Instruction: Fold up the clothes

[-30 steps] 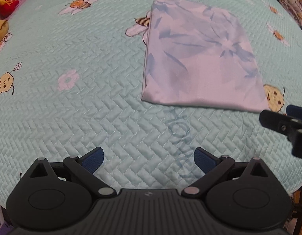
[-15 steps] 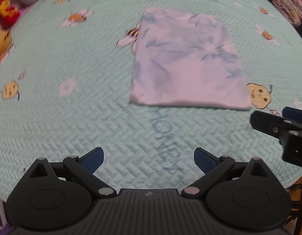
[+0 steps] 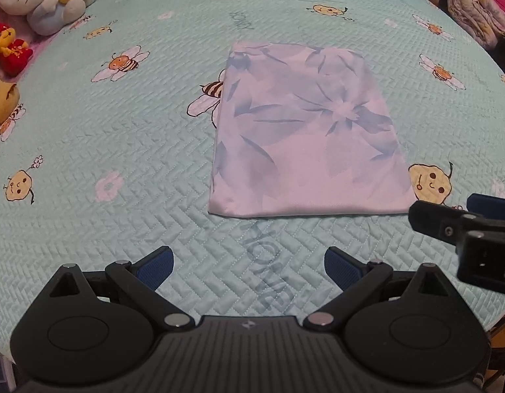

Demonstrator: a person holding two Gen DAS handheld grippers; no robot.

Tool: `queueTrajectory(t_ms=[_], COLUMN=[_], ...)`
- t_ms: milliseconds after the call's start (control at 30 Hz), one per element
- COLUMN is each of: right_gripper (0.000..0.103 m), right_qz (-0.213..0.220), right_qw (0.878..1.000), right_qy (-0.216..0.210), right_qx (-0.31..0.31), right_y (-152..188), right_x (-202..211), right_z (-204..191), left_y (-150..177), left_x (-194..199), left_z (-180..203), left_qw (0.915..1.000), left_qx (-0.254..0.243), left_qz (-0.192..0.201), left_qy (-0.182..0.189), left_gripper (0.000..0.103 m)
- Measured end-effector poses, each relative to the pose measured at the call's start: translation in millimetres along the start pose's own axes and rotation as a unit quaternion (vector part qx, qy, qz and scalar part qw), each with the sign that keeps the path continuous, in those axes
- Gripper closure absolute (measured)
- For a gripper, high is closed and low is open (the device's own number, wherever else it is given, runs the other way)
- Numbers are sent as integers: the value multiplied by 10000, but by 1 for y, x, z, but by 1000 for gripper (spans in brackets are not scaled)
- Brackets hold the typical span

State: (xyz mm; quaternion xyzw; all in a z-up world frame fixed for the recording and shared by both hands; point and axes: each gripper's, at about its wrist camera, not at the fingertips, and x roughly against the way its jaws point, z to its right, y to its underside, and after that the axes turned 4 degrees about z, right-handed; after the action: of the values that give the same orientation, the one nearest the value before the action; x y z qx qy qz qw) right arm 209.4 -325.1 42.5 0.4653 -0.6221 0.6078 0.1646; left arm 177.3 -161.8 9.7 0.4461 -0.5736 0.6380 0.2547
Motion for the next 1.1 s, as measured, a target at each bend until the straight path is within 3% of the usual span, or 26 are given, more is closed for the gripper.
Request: queueTrajectory(t_ms=[233, 300, 333, 400, 500, 600, 667, 767, 833, 933, 1000, 1100], right_gripper=[22, 22, 22, 22, 22, 22, 22, 22, 22, 21, 21, 21], right_qz=[-45, -22, -6, 280, 811, 1105, 950, 798, 663, 549, 525, 537], right_qw=[10000, 9998, 9997, 9964, 9804, 9440, 9320, 9280, 9215, 9115, 9096, 9106], right_qy=[-39, -160, -229, -669, -1448, -2274, -2414, -2477, -2583, -2509, -2369, -2183], right_qx=[-8, -65, -101, -443, -1064, -2118, -2531, -2665, -2825, -3212, -3373, -3468], right_y=[0, -1, -1, 3, 10, 29, 39, 52, 60, 69, 73, 71], right_x=[-8, -11, -12, -11, -6, -18, -33, -47, -59, -77, -88, -106], right_z=[-2, 4, 8, 31, 72, 116, 130, 135, 140, 158, 170, 185], left_y=[-1, -1, 0, 4, 15, 21, 23, 26, 30, 34, 27, 4], left_x=[-12, -19, -21, -24, -32, -44, -52, -64, -76, -96, -108, -126], left_z=[-10, -18, -28, -53, -96, -115, -118, -117, -122, -140, -149, -156], left_qw=[9999, 9992, 9974, 9879, 9582, 9368, 9280, 9173, 9032, 8753, 8712, 8794], left_qx=[102, 219, 402, 948, 2011, 2584, 2779, 2900, 3136, 3700, 3832, 3775], left_qz=[-79, -156, -130, 39, 442, 508, 450, 361, 325, 379, 433, 553], left_qy=[91, 303, 581, 1226, 1986, 2304, 2440, 2705, 2914, 3090, 3037, 2847], left_gripper=[2, 2, 3, 4, 4, 5, 7, 7, 7, 7, 7, 7])
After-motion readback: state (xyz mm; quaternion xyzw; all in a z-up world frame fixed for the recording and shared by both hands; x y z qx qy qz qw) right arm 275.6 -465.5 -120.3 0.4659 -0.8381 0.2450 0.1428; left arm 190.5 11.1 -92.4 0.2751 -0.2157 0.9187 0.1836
